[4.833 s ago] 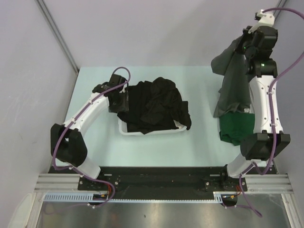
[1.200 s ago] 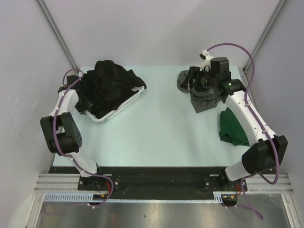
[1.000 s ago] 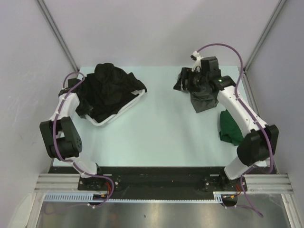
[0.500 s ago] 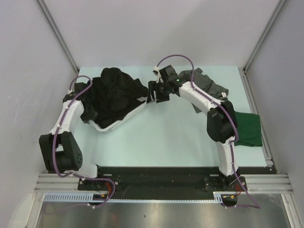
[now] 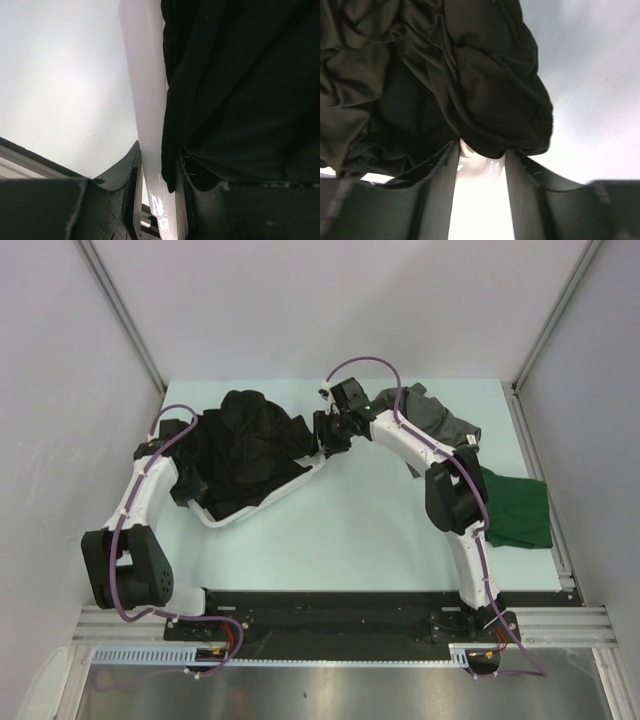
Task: Fold and stack the t-shirts
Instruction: Move the tshirt to the center of the board
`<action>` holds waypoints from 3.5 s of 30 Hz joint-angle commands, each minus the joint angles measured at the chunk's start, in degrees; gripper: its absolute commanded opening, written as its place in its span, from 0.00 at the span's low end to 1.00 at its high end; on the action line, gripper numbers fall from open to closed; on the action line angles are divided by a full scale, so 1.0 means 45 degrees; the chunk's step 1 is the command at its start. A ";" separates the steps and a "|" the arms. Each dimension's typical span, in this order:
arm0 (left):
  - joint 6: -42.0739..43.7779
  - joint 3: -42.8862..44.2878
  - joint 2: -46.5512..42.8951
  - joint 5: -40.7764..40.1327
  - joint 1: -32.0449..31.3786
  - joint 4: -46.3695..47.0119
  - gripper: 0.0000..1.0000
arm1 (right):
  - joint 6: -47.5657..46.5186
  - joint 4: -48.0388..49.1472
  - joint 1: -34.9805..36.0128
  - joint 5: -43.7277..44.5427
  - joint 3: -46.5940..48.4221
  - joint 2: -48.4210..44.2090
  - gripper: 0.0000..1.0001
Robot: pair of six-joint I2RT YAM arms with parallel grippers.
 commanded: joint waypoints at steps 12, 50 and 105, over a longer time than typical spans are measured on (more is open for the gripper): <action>0.1366 0.0035 -0.0114 0.0240 -0.1015 -0.0441 0.00 | 0.0014 -0.0519 0.0407 -0.0408 0.3799 0.2208 0.00; 0.2128 0.1480 0.1759 0.2528 -0.5919 -0.0656 0.00 | 0.5349 0.9027 0.0838 -0.2009 0.4405 0.4760 0.08; 0.0683 0.9544 0.5141 0.1081 -0.6915 -0.1809 0.64 | -0.0104 0.3052 -0.3498 -0.1774 -0.8327 -0.8739 0.35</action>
